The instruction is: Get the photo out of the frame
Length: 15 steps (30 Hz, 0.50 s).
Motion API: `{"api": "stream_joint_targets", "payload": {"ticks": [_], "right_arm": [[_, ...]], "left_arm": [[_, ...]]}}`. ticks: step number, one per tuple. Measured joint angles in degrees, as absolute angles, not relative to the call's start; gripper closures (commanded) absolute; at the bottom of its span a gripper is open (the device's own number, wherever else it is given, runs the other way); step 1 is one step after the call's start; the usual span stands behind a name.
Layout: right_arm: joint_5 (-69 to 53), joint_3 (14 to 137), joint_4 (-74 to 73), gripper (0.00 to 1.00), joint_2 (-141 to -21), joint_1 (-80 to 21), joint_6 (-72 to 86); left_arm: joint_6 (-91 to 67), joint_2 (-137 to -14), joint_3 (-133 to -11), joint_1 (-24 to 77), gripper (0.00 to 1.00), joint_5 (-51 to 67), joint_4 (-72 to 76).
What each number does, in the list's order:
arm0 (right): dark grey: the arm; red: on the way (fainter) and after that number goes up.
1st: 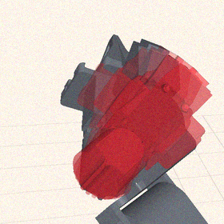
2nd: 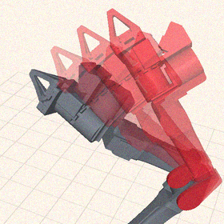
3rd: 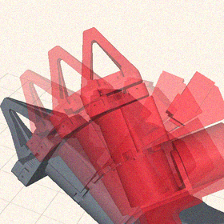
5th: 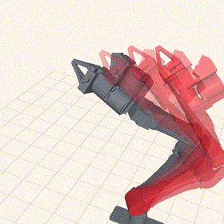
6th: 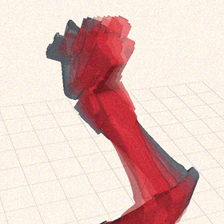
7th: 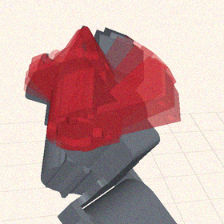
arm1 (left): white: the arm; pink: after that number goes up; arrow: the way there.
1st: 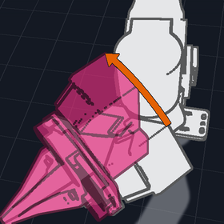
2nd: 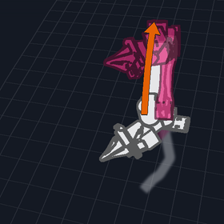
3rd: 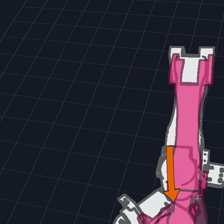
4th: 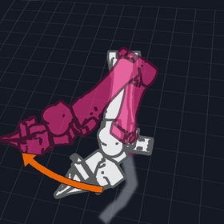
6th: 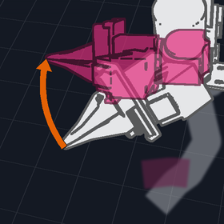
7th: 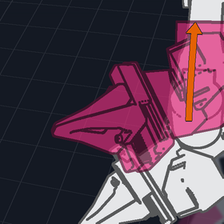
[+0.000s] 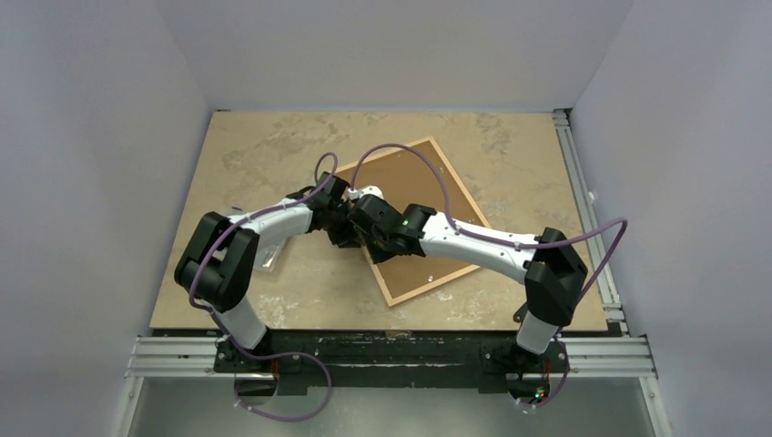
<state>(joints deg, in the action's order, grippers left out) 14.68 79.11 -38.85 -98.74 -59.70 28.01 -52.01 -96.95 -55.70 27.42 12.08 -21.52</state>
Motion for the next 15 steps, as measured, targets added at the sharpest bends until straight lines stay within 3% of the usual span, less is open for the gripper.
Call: {"api": "stream_joint_targets", "payload": {"ticks": [15], "right_arm": [[17.4,79.4,-41.3,1.0,-98.3,-60.3,28.1]], "left_arm": [[-52.5,-96.7,-55.4,27.4,0.98,12.4,-21.1]]}}
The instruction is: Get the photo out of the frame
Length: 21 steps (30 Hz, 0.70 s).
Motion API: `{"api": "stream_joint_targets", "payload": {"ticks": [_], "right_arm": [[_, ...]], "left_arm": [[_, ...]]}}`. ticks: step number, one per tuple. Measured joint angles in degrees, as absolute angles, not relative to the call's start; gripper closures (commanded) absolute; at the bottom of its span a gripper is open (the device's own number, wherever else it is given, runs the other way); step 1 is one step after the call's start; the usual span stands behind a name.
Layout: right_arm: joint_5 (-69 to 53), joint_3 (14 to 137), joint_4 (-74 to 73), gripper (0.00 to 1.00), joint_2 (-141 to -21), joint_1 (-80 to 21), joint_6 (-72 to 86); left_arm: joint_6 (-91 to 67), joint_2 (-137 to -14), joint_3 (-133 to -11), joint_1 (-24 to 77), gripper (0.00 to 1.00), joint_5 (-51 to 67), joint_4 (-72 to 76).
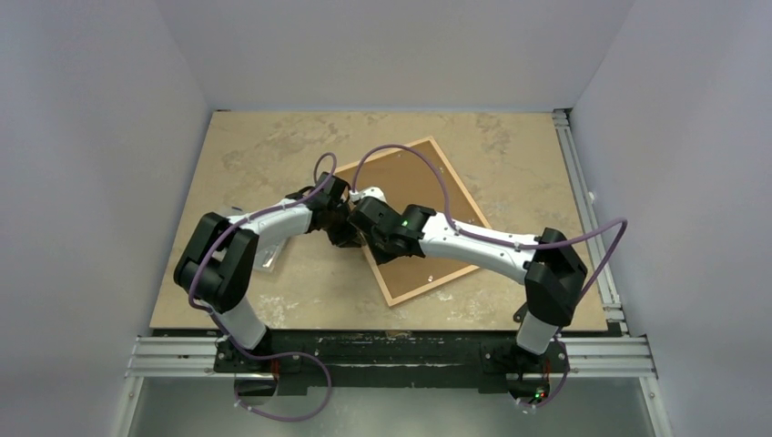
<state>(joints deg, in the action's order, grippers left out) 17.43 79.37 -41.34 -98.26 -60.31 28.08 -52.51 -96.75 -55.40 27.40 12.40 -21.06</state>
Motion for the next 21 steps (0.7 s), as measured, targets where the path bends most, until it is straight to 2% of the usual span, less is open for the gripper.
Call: {"api": "stream_joint_targets", "payload": {"ticks": [21], "right_arm": [[15.7,83.9,-46.0,1.0,-102.9,-60.3,26.9]], "left_arm": [[-53.0,-96.7,-55.4,27.4,1.0,12.4,-21.0]]}}
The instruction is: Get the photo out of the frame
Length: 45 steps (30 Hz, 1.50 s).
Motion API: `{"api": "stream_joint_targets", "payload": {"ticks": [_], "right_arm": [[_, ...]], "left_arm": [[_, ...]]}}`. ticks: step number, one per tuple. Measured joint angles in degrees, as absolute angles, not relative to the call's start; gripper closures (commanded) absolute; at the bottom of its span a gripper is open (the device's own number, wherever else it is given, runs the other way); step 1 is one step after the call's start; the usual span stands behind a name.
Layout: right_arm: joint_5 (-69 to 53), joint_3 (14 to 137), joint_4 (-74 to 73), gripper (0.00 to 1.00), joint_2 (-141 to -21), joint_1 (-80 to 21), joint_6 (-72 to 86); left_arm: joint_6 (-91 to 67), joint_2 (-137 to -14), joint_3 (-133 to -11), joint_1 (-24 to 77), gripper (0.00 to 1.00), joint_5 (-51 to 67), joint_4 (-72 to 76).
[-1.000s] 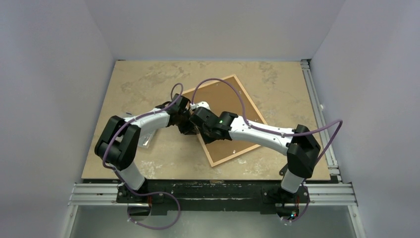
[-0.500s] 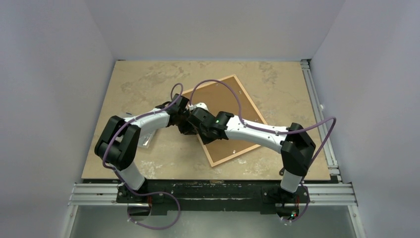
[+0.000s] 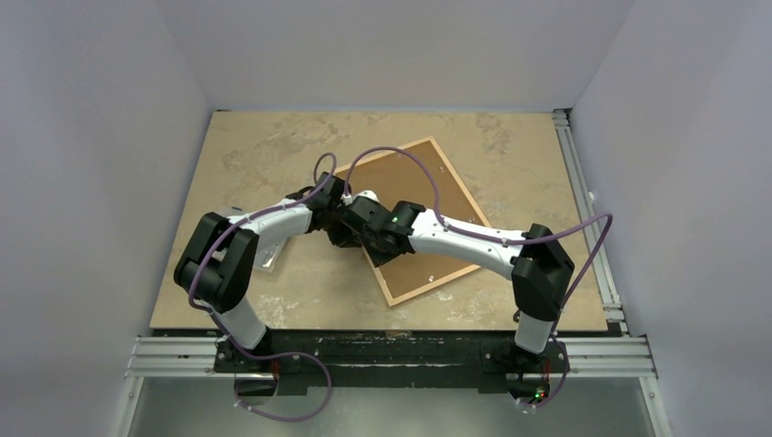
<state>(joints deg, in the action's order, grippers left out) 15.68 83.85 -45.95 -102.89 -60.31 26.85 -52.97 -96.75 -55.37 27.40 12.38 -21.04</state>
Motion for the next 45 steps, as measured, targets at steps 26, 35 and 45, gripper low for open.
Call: {"api": "stream_joint_targets", "payload": {"ticks": [26,35,45], "right_arm": [[24.5,73.8,-52.6,1.0,-70.1,-60.0,30.1],[27.5,57.9,-53.1,1.0,-58.9,-56.8,35.4],[27.0,54.1,-53.3,1.0,-55.0,-56.8,38.6]], "left_arm": [[-48.8,-90.1,-50.5,27.5,0.35,12.5,-21.6],[-50.7,-78.4,-42.7,38.4,0.29,14.9,-19.0],[-58.8,-84.2,-42.5,47.3,0.4,8.3,-18.9]]}}
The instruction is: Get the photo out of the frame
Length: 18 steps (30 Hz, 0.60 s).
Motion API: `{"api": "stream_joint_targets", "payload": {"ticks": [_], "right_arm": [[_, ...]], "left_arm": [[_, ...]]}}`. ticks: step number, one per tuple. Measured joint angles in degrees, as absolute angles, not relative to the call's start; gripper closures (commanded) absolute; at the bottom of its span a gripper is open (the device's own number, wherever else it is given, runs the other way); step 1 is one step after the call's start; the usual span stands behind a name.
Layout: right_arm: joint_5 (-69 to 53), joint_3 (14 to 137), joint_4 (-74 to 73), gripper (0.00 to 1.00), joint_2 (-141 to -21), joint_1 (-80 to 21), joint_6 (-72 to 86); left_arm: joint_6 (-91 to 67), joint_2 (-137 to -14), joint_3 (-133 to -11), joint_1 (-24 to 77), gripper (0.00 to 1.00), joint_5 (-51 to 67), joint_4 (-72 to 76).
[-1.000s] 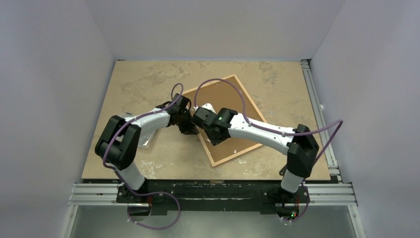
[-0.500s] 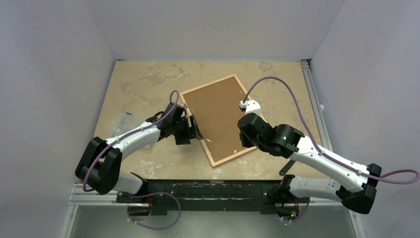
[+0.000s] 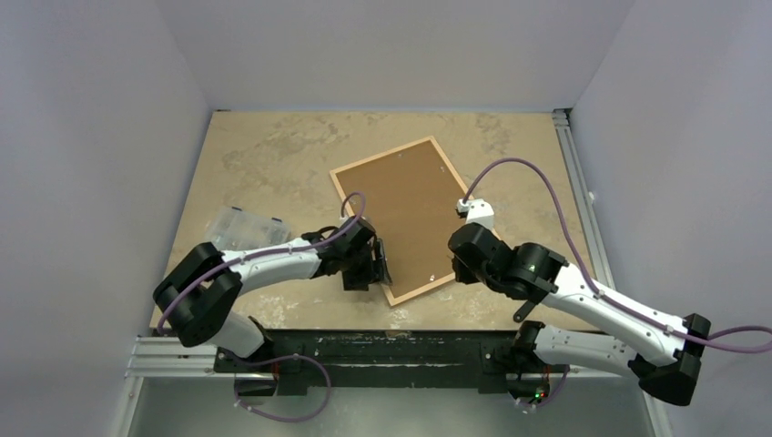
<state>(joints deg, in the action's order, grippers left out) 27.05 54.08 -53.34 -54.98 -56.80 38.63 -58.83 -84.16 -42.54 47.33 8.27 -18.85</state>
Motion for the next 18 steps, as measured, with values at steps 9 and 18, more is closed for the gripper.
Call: {"api": "stream_joint_targets", "payload": {"ticks": [9,18], "right_arm": [[26.8,54.1,-54.3,1.0,-53.1,-56.8,39.7],[26.2,53.9,-54.9,1.0,-52.7,-56.8,40.2]], "left_arm": [[-58.0,-90.4,-49.0,49.2,0.56,1.2,-21.0],[-53.0,-96.0,-56.2,49.6,0.68,-1.6,-27.8]]}}
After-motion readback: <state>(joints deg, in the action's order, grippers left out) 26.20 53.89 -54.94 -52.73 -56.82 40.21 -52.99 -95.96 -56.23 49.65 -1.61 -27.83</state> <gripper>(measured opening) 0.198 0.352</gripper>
